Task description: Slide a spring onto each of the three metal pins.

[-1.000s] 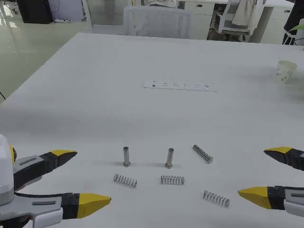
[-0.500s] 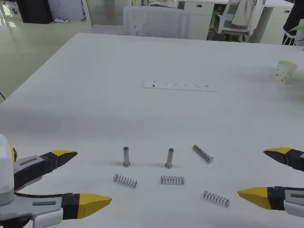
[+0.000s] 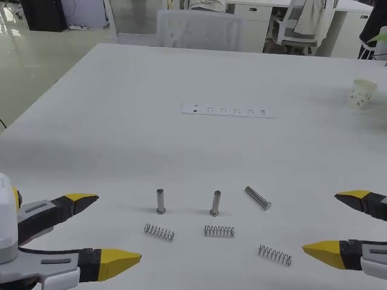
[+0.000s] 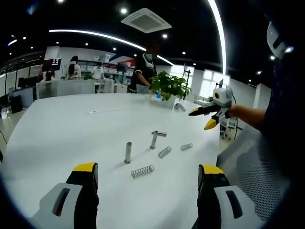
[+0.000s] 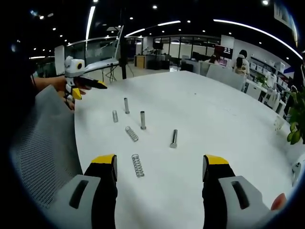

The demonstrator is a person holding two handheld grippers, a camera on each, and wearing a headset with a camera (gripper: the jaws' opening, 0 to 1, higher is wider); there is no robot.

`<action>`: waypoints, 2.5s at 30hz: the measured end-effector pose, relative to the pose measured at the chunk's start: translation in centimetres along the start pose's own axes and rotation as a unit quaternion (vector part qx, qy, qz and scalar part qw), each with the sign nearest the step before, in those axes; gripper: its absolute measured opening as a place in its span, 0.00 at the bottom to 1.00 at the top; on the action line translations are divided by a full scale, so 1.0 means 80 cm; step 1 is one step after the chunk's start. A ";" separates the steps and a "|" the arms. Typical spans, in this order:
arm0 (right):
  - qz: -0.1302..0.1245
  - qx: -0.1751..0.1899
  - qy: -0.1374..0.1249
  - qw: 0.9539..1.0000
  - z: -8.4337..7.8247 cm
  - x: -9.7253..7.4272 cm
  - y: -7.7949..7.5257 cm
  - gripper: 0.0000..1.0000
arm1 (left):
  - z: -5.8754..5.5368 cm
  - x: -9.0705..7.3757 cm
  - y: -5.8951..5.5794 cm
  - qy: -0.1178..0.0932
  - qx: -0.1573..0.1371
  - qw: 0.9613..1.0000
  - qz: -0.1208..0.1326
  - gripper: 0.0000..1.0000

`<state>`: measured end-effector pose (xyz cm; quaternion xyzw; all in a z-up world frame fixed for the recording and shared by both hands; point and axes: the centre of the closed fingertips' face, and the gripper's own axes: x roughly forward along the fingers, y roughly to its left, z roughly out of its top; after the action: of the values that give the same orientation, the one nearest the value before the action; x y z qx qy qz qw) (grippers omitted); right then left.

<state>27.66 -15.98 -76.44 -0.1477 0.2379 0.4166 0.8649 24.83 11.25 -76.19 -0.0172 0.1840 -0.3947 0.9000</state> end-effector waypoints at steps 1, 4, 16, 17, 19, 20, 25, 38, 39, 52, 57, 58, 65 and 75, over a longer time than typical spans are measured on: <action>0.000 -0.001 0.000 1.000 0.000 0.000 0.000 0.73 | 0.000 0.000 0.000 0.000 0.000 1.000 0.000 0.83; 0.000 -0.001 0.001 1.000 0.000 0.000 0.000 0.73 | 0.000 0.000 0.000 -0.001 0.000 1.000 0.000 0.83; 0.001 0.001 0.000 1.000 -0.001 0.001 0.001 0.73 | -0.001 -0.001 0.001 -0.002 -0.002 1.000 0.002 0.83; 0.001 0.002 0.000 1.000 0.000 0.001 0.001 0.73 | -0.001 -0.001 0.001 -0.002 -0.002 1.000 0.002 0.83; 0.002 0.002 -0.001 1.000 0.000 0.002 0.002 0.73 | -0.001 -0.001 0.001 -0.002 -0.002 1.000 0.002 0.83; 0.002 0.002 -0.001 1.000 -0.001 0.002 0.002 0.73 | -0.002 -0.001 0.002 -0.001 -0.002 1.000 0.002 0.83; 0.005 0.002 0.001 1.000 -0.001 0.003 0.004 0.73 | -0.001 -0.001 0.002 -0.002 -0.002 1.000 0.002 0.83; 0.008 0.000 0.000 1.000 0.002 0.006 0.003 0.72 | -0.001 -0.002 0.002 -0.003 -0.003 1.000 0.004 0.83; 0.008 0.000 0.000 1.000 0.002 0.006 0.003 0.72 | -0.002 -0.001 0.002 -0.003 -0.003 1.000 0.005 0.83; 0.007 0.006 0.002 1.000 0.003 0.014 0.000 0.72 | -0.002 0.001 0.002 0.000 -0.003 1.000 0.002 0.83; 0.007 0.012 0.005 1.000 0.007 0.022 -0.005 0.70 | -0.004 0.001 0.002 0.002 -0.004 1.000 0.002 0.83; 0.008 0.013 0.006 1.000 0.007 0.024 -0.006 0.70 | -0.004 0.001 0.003 0.002 -0.005 1.000 0.002 0.83; 0.004 0.007 0.016 1.000 0.018 0.042 -0.016 0.67 | -0.006 0.003 0.002 0.003 -0.005 1.000 0.000 0.83; 0.009 -0.011 0.040 0.999 0.026 0.070 -0.027 0.64 | -0.006 -0.002 0.002 0.000 -0.007 1.000 0.004 0.83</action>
<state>33.03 -12.73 -77.57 -0.1717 0.2692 0.4203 0.8494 24.69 11.54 -76.66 -0.0226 0.1872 -0.3894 0.9015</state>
